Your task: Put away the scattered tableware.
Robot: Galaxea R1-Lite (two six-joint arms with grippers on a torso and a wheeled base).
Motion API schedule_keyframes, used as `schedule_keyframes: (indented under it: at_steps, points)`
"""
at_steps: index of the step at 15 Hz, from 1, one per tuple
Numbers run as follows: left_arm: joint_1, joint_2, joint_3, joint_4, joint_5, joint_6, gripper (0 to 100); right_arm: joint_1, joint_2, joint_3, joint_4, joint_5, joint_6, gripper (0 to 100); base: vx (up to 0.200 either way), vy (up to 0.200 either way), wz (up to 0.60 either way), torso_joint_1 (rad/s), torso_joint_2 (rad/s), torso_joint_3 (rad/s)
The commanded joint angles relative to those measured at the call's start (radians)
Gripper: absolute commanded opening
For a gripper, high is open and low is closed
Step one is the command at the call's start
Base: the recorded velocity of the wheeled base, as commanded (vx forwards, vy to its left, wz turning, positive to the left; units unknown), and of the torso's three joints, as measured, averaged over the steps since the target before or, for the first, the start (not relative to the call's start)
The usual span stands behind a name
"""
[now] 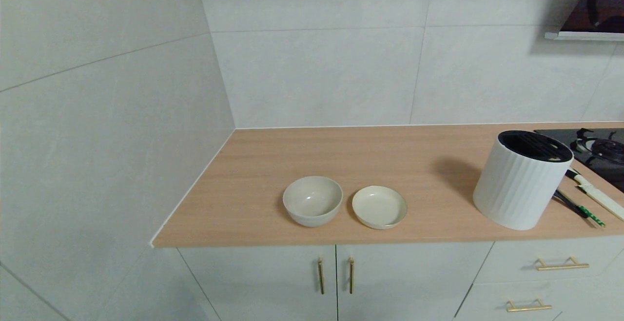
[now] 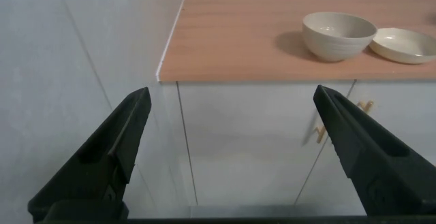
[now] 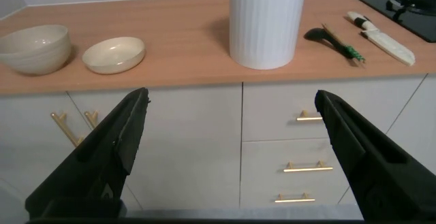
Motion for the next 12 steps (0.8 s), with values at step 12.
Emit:
schedule_keyframes:
  at_steps: [12]
  points:
    - [0.001, 0.000, 0.000, 0.000, 0.001, -0.001, 100, 0.000, 0.002, 0.000, 0.000, 0.000, 0.000, 100, 0.000, 0.000, 0.00, -0.116, 0.25, 0.134]
